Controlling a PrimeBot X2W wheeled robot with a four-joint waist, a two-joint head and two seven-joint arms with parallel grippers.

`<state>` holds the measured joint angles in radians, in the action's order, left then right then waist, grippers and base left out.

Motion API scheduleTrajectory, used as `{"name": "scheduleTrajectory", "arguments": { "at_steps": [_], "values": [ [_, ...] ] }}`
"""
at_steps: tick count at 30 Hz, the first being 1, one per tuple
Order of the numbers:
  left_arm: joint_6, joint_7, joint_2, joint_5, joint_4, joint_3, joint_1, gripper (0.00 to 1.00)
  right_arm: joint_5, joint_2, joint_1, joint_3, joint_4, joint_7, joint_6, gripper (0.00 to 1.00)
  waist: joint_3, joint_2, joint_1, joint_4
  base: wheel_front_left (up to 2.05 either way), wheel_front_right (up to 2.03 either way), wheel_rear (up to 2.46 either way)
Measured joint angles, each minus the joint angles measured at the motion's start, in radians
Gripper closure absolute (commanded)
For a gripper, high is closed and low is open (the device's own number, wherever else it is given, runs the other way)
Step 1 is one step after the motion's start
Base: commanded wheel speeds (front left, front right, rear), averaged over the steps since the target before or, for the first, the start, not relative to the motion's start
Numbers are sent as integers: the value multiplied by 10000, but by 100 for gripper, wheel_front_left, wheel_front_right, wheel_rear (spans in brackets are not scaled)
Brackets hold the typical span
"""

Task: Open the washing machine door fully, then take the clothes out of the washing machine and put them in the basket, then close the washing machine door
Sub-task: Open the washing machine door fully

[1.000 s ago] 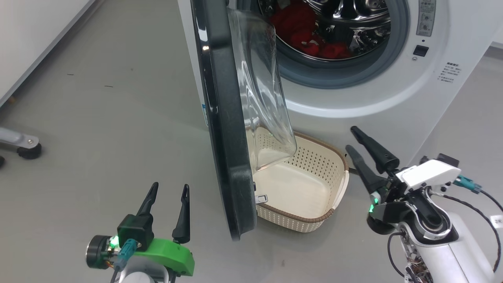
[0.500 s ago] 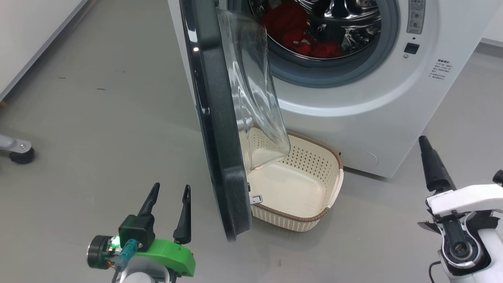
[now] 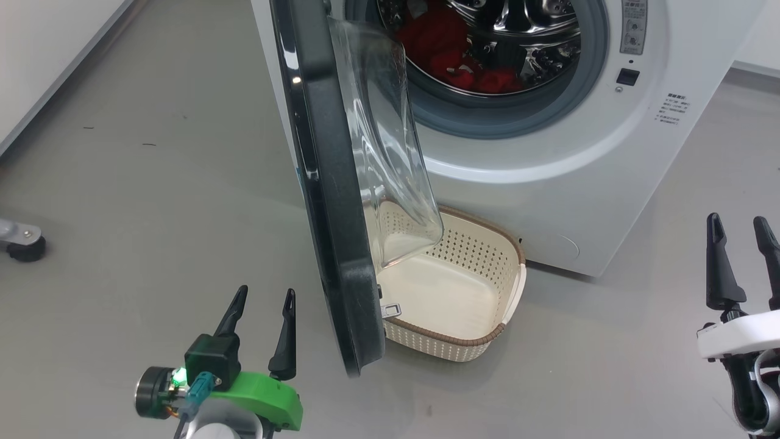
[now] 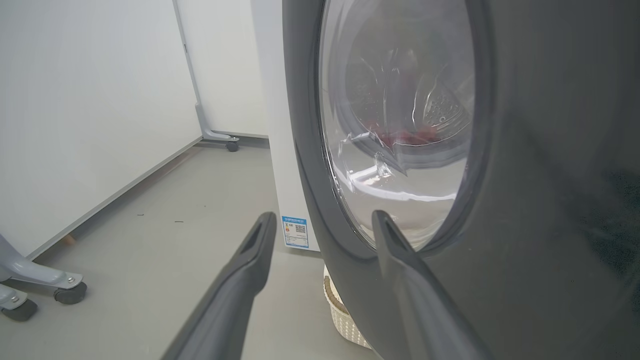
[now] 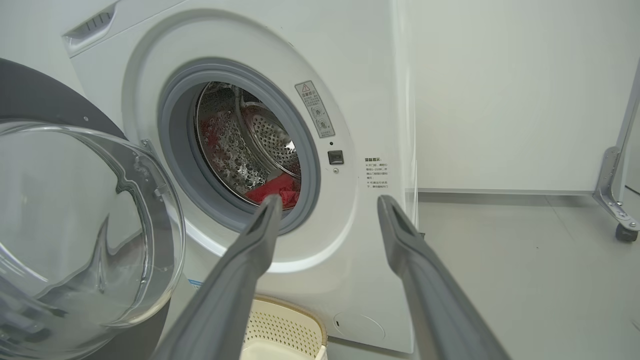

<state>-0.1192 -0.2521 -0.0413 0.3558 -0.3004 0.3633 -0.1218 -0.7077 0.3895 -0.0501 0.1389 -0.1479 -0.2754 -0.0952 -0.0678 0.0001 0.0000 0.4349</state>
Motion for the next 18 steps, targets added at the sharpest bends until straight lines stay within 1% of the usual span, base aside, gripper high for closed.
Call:
{"name": "scheduleTrajectory", "arguments": {
  "at_steps": [2, 5, 8, 9, 11, 13, 18],
  "values": [
    [0, 0, 2, -2, -15, 2, 0, 0, 646, -29, 16, -215, 144, 92, 261, 0, 19, 0, 0, -19, 0, 0, 0],
    [0, 0, 2, -61, -33, -12, 1, 0, 1569, -280, 20, -871, 719, 146, 550, 0, 48, -1, 0, -54, 0, 0, 0],
    [0, 0, 4, -69, -79, -13, 3, 0, 2130, -621, 236, -1014, 890, 146, 727, 0, 94, -1, 0, -87, 0, 0, 0],
    [0, 0, 0, -69, -100, -15, 7, 0, 2268, -773, 419, -1012, 917, 146, 734, 0, 119, 0, 0, -97, 0, 0, 0],
    [0, 0, 0, -71, -119, -4, 21, 0, 2479, -1049, 848, -989, 947, 146, 897, 0, 164, 0, 0, -115, 0, 0, 0],
    [0, 0, 0, -73, -144, 31, 27, 0, 2692, -1313, 1212, -989, 951, 148, 986, 0, 190, -1, 0, -122, 0, 0, 0],
    [0, 0, 0, -98, -153, 52, 32, 0, 3022, -1831, 1759, -848, 947, 148, 997, 0, 236, 0, 0, -110, 0, 0, 0]
  ]
}}
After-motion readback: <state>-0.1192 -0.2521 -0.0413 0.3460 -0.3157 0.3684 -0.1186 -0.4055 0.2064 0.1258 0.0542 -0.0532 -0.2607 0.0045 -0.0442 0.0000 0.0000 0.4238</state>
